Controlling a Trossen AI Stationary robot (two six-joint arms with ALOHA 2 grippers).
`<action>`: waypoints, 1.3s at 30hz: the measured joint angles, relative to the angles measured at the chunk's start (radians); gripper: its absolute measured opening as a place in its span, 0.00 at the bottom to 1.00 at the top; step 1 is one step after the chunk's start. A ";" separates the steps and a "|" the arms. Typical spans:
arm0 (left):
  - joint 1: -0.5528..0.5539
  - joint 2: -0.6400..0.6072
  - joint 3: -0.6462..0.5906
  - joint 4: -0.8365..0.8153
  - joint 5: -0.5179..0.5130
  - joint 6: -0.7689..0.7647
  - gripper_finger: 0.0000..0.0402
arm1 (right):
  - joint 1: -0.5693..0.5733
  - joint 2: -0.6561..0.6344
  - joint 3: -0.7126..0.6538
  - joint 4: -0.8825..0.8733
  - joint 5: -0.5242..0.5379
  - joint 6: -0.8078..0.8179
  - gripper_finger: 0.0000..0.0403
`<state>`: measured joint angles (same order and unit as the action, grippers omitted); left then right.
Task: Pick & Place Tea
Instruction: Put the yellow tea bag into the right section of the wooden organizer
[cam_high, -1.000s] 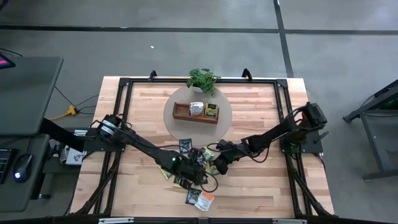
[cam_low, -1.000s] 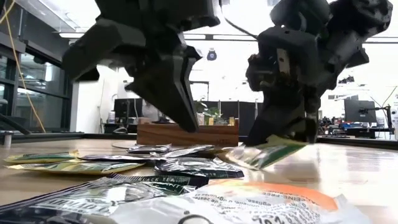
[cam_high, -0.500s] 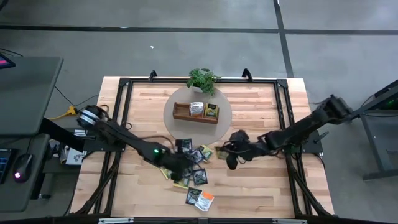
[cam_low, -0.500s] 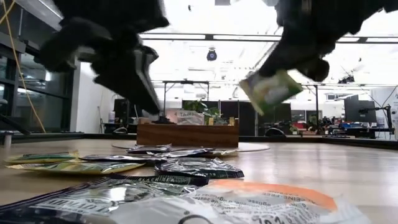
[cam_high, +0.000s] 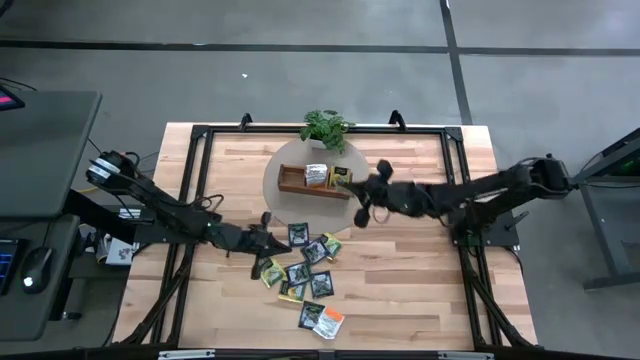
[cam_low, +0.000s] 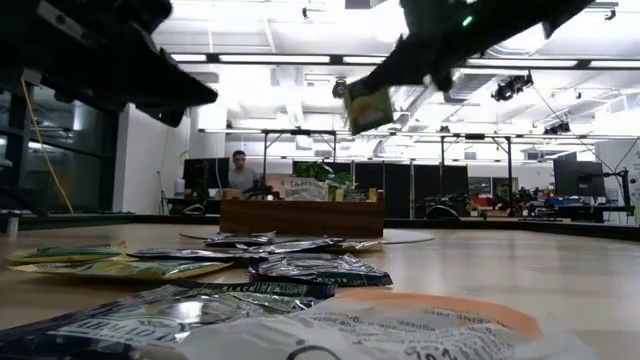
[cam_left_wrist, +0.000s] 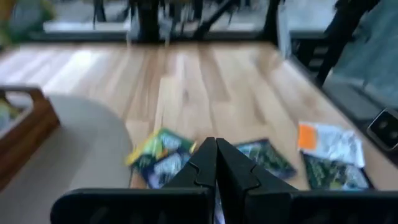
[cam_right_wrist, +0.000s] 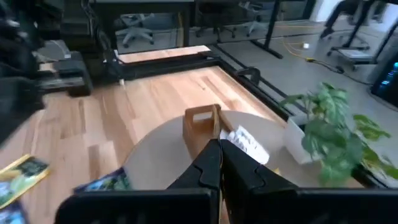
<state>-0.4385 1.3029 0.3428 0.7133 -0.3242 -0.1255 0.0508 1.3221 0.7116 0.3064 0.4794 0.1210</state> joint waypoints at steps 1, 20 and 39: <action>0.000 0.001 -0.026 0.058 0.003 0.014 0.00 | -0.034 0.011 0.000 0.004 -0.042 -0.018 0.00; 0.000 0.001 -0.094 0.218 0.102 0.024 0.00 | -0.333 0.329 -0.001 0.245 -0.293 -0.077 0.00; 0.000 0.002 -0.093 0.219 0.105 -0.026 0.00 | -0.365 0.329 -0.001 0.187 -0.318 -0.016 0.19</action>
<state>-0.4389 1.3045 0.2501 0.9318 -0.2190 -0.1517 -0.3141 1.6512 0.7109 0.4936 0.1616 0.1051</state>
